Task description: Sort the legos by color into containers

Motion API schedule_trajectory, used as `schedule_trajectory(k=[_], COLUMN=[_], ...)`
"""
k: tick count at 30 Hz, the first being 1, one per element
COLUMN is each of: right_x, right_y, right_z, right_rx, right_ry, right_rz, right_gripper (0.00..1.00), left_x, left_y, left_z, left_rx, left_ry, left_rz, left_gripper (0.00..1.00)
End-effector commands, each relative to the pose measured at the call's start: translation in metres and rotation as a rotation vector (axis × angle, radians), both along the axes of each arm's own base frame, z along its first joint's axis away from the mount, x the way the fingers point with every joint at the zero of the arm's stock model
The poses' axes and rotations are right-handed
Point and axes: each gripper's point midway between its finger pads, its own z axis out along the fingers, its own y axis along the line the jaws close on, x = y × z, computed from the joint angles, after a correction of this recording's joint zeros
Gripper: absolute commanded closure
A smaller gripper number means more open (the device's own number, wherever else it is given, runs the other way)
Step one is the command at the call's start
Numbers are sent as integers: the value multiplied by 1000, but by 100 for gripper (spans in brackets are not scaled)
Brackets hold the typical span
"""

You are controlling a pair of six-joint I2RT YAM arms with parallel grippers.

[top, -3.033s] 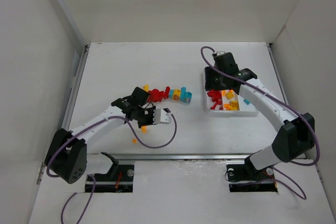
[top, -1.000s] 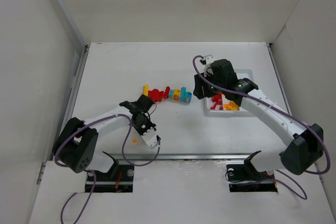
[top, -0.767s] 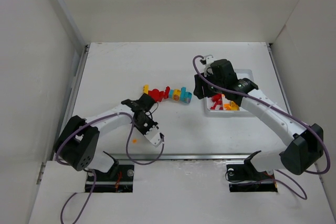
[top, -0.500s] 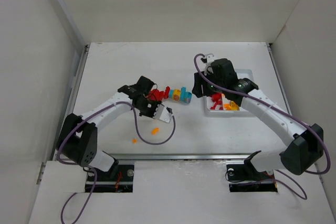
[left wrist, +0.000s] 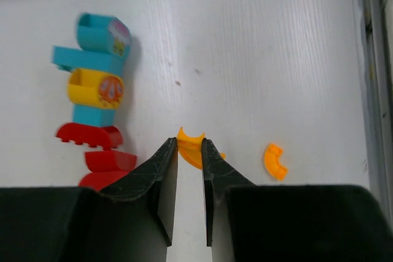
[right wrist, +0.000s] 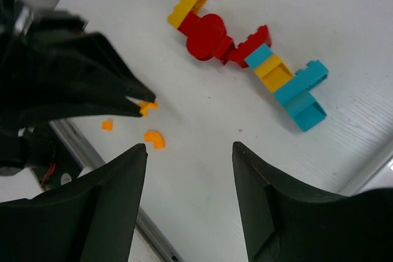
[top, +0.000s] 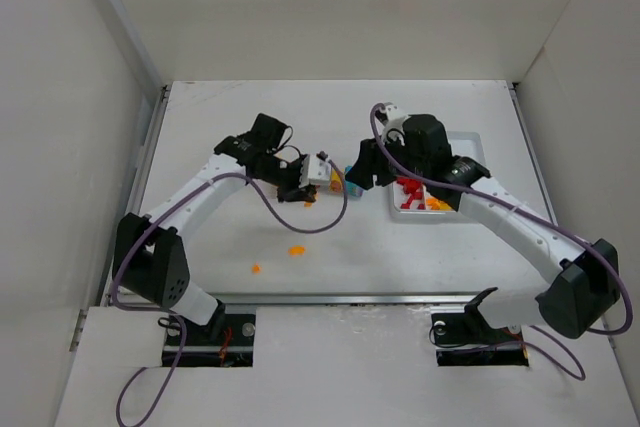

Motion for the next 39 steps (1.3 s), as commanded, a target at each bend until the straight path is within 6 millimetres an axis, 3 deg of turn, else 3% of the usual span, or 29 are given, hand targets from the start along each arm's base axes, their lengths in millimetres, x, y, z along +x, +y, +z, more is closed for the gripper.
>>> schedule_trajectory(k=[1,3,5,11,16,17,21,23,28,33,34,39], right_x=[-22,-35,-46,-47,-40,-40,-26,-25,-23,-29,-23,-23], right_y=[29,41,50,52,40,37,14,8,6,21,24,46], right_z=[40,42,48,71,100,105,108,109,112,133,124,129], right_rx=[113,106,130,184,298,330,342,348,355,432,415,421], right_ry=[-123,-162,-179,-245,-326,-321,-352,-352,-353,-392,-377,-367], right_rz=[187,258,319,327,187,154,-20,-55,-76,-54,-67,-28], right_gripper=[37,37,37,37,37,37,37,37,39,41,42,43], left_x=[-1,7,9,25,39,56,60,57,55,56,55,49], left_y=[-29,-38,-43,-50,-49,-45,-35,-36,-35,-32,-34,-38], left_z=[64,89,101,134,175,191,225,233,231,230,225,224], left_rx=[-218,-286,-332,-414,-562,-628,-754,-774,-780,-786,-777,-776], left_ry=[120,168,218,277,254,179,115,97,155,144,150,153], left_rz=[30,75,93,204,405,486,627,653,755,816,819,810], left_gripper=[100,100,100,100,100,100,100,100,100,100,100,100])
